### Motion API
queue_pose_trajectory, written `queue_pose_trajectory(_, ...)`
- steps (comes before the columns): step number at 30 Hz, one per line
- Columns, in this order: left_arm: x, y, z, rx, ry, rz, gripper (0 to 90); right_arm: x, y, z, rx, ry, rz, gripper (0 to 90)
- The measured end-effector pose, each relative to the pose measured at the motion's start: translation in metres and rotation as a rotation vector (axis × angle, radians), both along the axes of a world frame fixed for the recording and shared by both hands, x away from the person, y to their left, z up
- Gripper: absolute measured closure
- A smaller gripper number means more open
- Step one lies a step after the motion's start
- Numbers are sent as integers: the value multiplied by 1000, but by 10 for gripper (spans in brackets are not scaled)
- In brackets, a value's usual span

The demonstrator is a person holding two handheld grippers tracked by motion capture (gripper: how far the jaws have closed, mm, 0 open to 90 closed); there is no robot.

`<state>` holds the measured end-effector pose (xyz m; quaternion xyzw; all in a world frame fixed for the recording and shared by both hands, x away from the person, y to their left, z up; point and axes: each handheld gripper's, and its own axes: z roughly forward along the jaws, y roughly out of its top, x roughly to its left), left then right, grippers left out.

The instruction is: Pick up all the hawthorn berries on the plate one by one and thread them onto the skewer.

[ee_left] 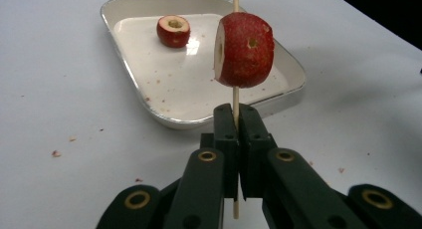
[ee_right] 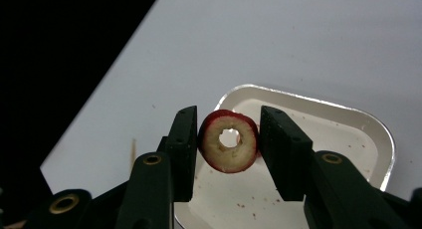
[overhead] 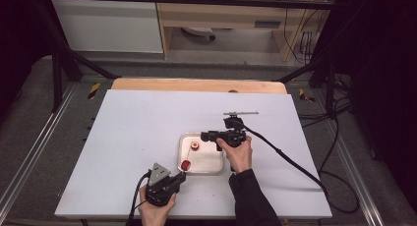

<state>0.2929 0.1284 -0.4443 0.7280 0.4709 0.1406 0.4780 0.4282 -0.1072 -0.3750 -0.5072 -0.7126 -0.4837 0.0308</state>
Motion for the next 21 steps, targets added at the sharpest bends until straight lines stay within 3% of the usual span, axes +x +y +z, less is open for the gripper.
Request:
queue_pose_trajectory(2,0,-5,1,0,1,-4,881,-7,-8,-2,75,-33,-20,606)
queue_pose_trajectory(4,0,-10,2,-5,0,-7,881,-13,-14,-5,120,-63,-32,606)
queue_pose_trajectory(5,0,-13,3,-7,-1,-8,881,-18,-20,-8,177,-89,-56,606)
queue_pose_trajectory(6,0,-15,4,-10,0,-12,881,-18,-20,-8,177,-89,-56,606)
queue_pose_trajectory(9,-1,-23,6,-12,-2,-21,882,-26,-27,-13,251,-134,-88,606)
queue_pose_trajectory(16,-3,-40,8,-30,4,-44,882,-37,-30,-19,334,-228,-124,606)
queue_pose_trajectory(21,-4,-44,9,-39,8,-46,881,-40,-30,-17,355,-266,-128,607)
